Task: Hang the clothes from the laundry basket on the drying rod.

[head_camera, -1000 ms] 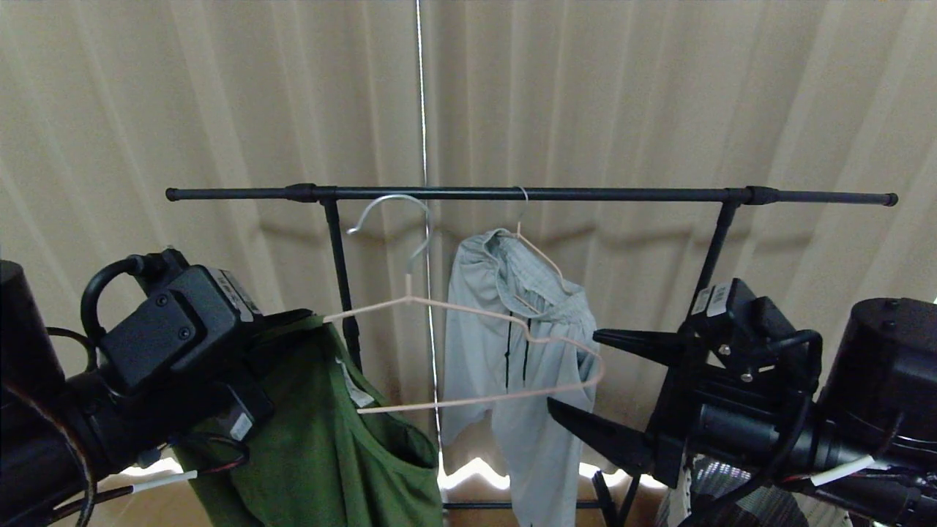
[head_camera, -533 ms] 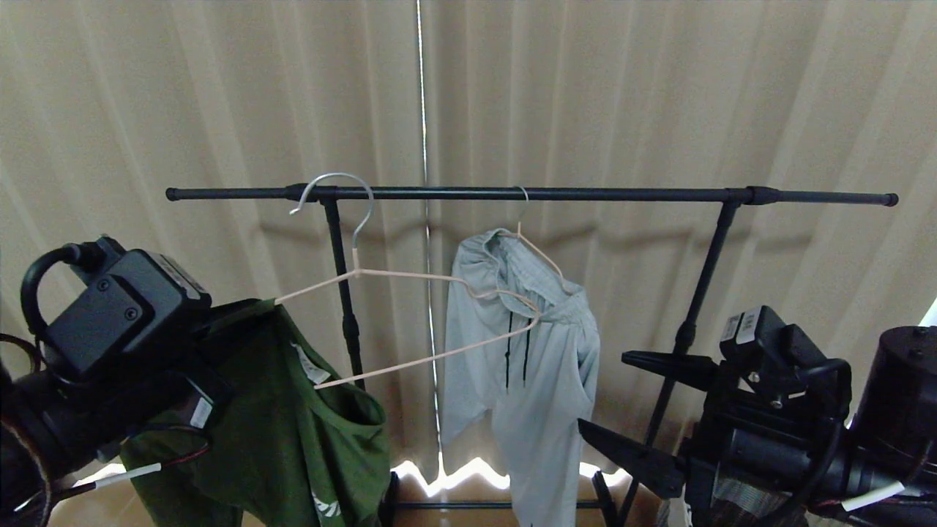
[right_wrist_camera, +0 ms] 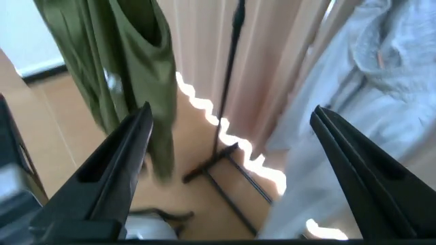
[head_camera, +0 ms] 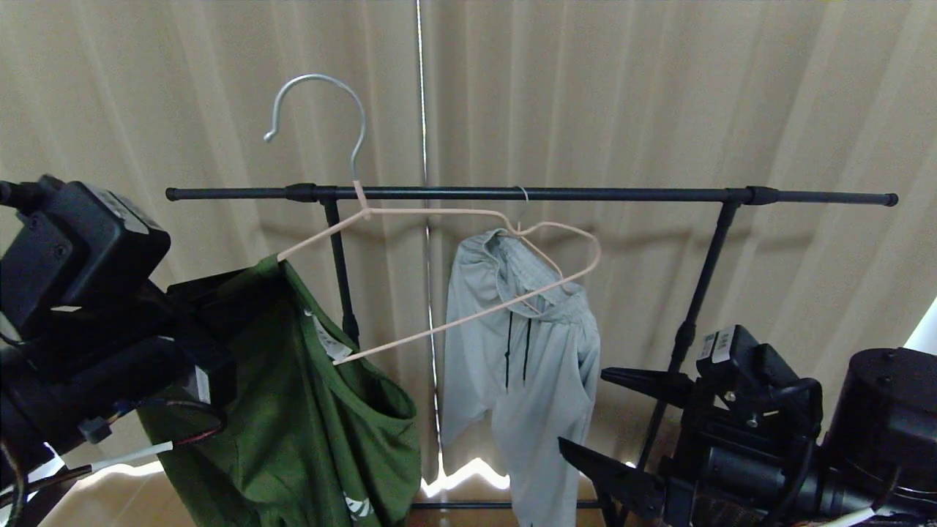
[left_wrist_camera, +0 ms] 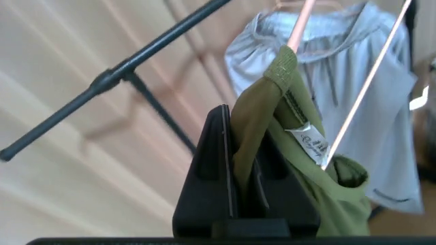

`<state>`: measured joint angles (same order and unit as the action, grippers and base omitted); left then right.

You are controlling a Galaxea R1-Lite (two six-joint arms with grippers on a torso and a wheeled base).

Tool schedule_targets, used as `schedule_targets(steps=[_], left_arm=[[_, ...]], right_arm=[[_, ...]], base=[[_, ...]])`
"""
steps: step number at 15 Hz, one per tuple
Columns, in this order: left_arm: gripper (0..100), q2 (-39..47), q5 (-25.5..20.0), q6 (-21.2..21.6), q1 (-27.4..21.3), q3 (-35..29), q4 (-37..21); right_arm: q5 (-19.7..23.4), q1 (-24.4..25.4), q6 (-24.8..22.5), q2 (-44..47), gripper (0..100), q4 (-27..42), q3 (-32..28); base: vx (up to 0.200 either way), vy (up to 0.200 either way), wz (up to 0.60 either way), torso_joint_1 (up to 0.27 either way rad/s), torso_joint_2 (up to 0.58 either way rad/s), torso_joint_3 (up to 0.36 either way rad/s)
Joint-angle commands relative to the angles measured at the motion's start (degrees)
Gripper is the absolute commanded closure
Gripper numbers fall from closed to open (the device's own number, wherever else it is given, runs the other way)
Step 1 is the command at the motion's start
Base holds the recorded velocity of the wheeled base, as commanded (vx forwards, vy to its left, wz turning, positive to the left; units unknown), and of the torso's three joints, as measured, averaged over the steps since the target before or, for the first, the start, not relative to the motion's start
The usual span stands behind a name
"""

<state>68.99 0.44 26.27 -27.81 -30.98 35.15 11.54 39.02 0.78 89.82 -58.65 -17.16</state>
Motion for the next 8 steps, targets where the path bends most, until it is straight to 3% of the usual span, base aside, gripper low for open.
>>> schedule_targets(steps=[1,4,8], left_arm=[[100,-0.3,-0.1,-1.1,-4.3,-1.1,0.1],[100,-0.6,-0.1,-2.6,-8.0,-2.5,0.1],[100,-1.8,-0.2,-2.7,-10.9,-2.3,0.1]], right_arm=[[-0.5,3.1,2.6,6.4,0,-6.3,-0.3],[-3.1,6.2,2.6,12.7,0,-14.0,-0.9],[-3.6,6.8,2.6,15.9,0,-16.6,-3.6]], base=[[0.000,0.000,0.00,0.000,0.00,0.000],[0.000,0.000,0.00,0.000,0.00,0.000],[0.000,0.000,0.00,0.000,0.00,0.000]])
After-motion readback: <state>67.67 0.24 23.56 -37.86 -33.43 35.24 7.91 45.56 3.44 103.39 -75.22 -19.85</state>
